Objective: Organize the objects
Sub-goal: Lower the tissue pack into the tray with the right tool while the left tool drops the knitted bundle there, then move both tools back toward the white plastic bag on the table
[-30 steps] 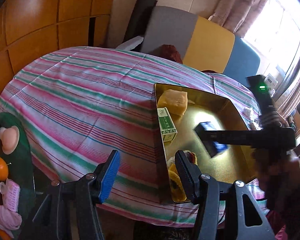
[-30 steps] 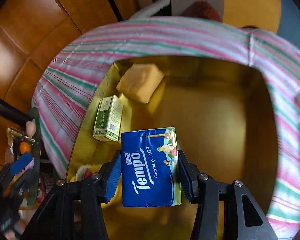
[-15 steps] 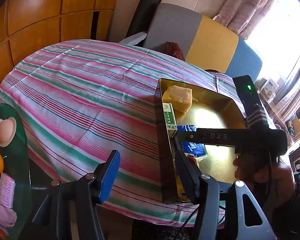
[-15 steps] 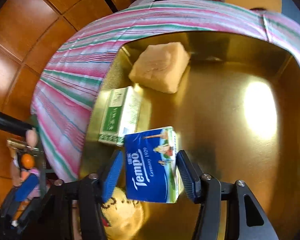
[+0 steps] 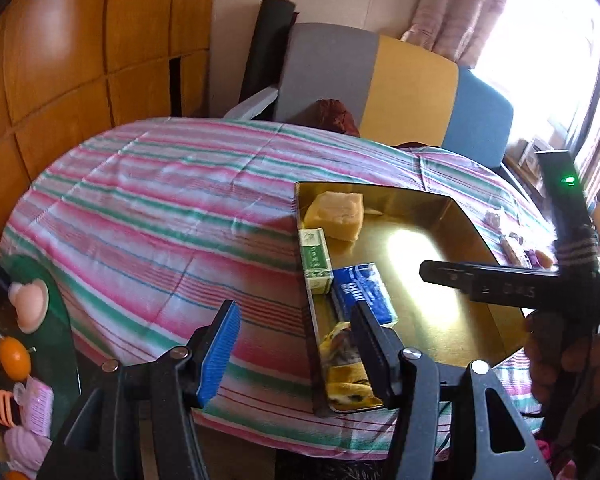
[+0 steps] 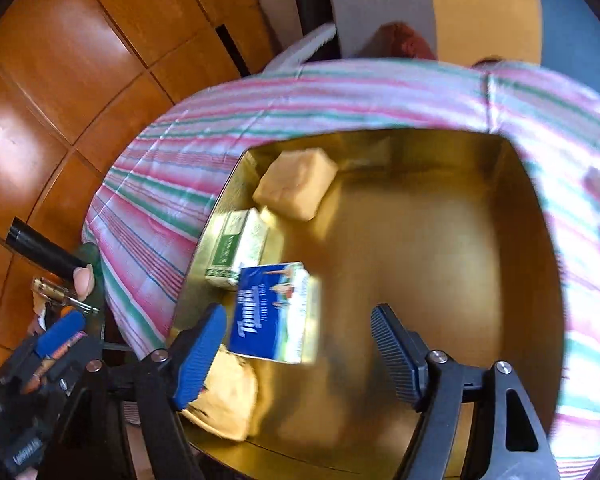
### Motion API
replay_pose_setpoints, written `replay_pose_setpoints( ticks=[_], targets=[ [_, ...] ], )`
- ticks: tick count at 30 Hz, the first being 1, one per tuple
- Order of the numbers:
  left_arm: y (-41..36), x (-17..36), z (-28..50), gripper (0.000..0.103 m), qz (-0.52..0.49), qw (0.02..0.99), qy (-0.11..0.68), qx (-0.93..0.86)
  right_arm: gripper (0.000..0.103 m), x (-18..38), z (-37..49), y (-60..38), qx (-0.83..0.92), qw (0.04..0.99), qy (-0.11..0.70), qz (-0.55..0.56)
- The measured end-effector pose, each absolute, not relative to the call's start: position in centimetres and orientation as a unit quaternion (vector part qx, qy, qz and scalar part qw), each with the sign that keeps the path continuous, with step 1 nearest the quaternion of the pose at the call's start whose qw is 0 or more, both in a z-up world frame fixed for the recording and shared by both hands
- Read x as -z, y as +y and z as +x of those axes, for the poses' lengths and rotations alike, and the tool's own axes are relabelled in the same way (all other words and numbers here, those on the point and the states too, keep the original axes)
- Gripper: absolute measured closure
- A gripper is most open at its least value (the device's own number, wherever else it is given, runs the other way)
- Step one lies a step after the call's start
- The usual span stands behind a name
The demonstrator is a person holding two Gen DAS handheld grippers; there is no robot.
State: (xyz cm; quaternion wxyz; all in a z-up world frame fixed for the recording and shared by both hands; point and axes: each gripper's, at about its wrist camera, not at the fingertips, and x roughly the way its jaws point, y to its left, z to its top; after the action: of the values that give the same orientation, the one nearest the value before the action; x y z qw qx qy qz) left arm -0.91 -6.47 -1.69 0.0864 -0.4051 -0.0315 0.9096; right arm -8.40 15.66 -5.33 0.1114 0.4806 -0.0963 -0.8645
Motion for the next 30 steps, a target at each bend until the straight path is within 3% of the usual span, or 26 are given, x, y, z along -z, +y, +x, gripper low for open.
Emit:
replay_pose_setpoints(
  ticks=[6, 16, 30],
  targets=[
    [-3.5, 0.9, -0.6, 0.045, -0.4, 0.109, 0.006, -0.91, 0.021, 3.1, -5.9, 20.2, 0.889, 0.076, -0.071, 0.446],
    [1.8, 0.5, -0.6, 0.045, -0.406, 0.149, 0.048, -0.9, 0.018, 1.2, -2.4, 31.2, 0.906, -0.028, -0.099, 0.41],
    [9.4, -0.4, -1.1, 0.044, -0.412, 0.251, 0.073, -0.873, 0.014, 0.5, 3.1, 49.8, 0.891, -0.253, -0.151, 0.344]
  ],
)
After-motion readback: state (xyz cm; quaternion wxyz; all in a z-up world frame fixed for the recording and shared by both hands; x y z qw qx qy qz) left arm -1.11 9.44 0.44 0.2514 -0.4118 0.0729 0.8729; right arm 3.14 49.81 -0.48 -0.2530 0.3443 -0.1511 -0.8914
